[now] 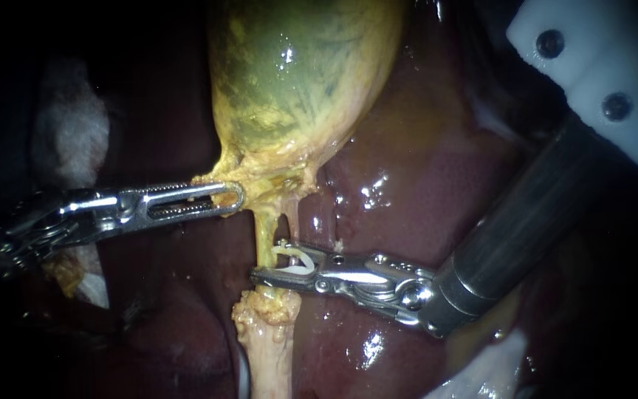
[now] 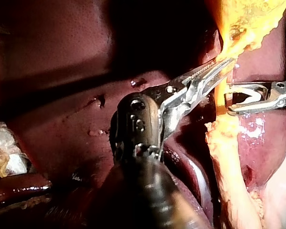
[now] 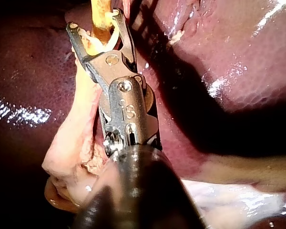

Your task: Clipping first clip left tube

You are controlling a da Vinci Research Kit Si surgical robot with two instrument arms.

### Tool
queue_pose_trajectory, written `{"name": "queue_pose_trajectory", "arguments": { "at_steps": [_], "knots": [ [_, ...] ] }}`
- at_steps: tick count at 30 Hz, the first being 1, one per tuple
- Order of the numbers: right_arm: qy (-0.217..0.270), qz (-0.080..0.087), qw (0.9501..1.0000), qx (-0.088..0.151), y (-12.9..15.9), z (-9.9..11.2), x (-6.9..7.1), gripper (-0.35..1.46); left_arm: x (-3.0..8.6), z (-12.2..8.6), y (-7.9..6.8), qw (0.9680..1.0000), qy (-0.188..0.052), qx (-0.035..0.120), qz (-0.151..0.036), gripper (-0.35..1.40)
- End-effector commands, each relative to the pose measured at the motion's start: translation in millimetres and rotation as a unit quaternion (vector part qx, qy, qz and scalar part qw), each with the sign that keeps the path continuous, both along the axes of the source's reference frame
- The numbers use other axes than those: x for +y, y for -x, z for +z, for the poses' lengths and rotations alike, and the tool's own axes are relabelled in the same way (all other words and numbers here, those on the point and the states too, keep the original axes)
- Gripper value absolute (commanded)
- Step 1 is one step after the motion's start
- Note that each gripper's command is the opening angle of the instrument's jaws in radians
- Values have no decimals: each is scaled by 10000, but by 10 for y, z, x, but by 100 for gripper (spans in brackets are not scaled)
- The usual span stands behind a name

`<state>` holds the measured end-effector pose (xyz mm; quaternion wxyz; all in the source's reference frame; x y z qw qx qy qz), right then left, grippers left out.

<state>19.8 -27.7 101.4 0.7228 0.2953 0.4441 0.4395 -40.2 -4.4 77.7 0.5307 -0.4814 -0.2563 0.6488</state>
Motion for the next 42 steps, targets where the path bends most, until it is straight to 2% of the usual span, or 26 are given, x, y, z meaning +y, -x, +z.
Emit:
{"name": "queue_pose_trajectory", "arguments": {
  "at_steps": [1,16,27,42],
  "knots": [
    [5,-4,10000,4,0,1,0,55,0,-1,1,10000,-4,0,-1,-35],
    [24,-3,10000,-5,-8,4,-6,56,1,-9,4,10000,-28,-16,2,-35],
    [85,-35,10000,-14,-29,13,-28,57,3,-14,4,10000,-42,-22,-1,-35],
    [100,6,9999,-39,-42,14,-30,57,2,-18,8,10000,-81,-45,-1,-35]
  ]
}}
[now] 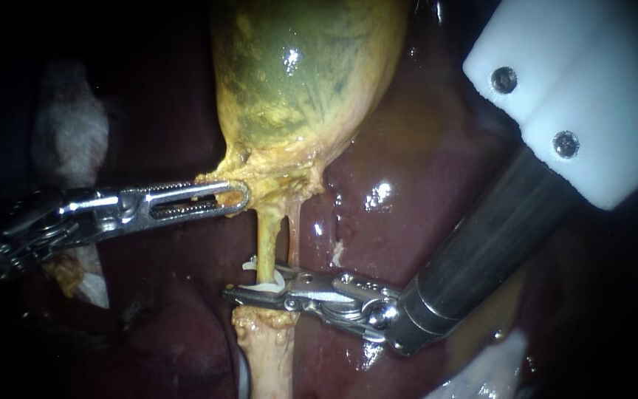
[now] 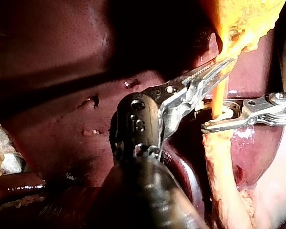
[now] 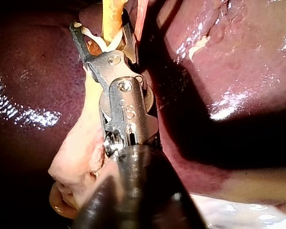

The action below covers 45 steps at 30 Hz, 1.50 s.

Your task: Clipping first clip left tube

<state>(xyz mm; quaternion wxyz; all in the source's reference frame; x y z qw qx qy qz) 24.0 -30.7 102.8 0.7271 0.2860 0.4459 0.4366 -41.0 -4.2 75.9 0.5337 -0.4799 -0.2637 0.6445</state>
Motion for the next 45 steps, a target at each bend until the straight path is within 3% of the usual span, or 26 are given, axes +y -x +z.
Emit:
{"name": "queue_pose_trajectory", "arguments": {
  "at_steps": [1,10,12,16,20,45],
  "knots": [
    [0,0,10000,0,0,0,0,56,0,0,0,10000,1,-2,2,-35],
    [11,-18,10000,6,4,2,-4,47,0,0,0,10000,-1,-3,2,-35],
    [11,-24,10000,10,7,2,-4,33,0,0,0,10000,-1,-3,2,-35],
    [9,-36,10000,19,15,2,-4,-18,0,-1,0,10000,-1,-3,3,-35],
    [7,-34,10000,19,17,2,-2,-33,0,-1,0,10000,-1,-3,3,-35],
    [7,-37,10000,20,17,2,-2,-24,1,0,0,10000,-1,-5,5,-35]
  ]
}}
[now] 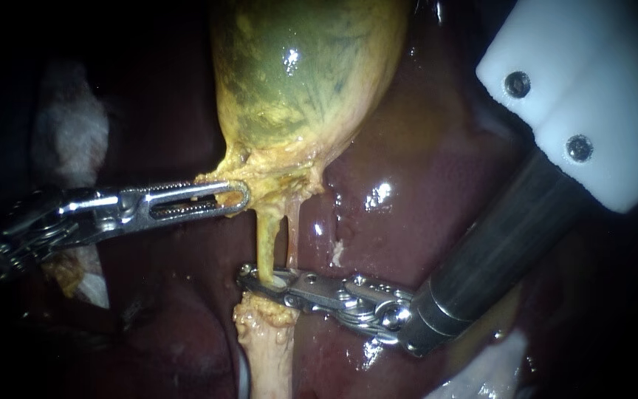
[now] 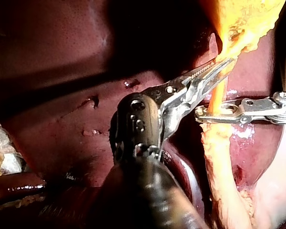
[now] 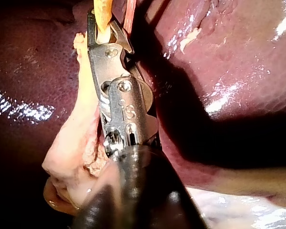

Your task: Clipping first clip left tube

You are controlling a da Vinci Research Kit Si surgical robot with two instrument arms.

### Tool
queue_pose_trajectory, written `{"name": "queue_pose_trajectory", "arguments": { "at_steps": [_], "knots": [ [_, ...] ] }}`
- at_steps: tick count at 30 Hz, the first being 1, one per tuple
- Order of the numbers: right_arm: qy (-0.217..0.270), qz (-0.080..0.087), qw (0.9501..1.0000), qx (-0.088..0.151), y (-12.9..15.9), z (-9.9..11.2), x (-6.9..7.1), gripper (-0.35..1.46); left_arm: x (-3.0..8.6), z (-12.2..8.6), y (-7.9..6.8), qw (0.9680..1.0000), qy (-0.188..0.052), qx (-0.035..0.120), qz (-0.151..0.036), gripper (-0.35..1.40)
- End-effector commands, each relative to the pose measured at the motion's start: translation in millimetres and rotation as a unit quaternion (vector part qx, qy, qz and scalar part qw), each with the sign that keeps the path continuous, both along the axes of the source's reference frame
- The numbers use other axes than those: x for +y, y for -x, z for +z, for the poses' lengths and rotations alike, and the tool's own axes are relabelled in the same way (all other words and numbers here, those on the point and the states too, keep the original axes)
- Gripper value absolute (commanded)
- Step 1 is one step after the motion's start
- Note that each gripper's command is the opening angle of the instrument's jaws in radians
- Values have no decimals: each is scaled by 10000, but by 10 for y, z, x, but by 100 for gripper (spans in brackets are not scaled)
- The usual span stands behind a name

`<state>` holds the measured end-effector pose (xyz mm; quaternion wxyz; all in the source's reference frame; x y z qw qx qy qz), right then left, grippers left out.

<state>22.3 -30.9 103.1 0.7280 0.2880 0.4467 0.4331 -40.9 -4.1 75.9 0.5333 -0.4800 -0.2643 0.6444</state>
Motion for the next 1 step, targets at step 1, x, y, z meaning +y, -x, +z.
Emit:
{"name": "queue_pose_trajectory", "arguments": {
  "at_steps": [1],
  "knots": [
    [0,-1,10000,0,0,0,0,-23,0,0,0,10000,0,0,0,-35]
  ]
}}
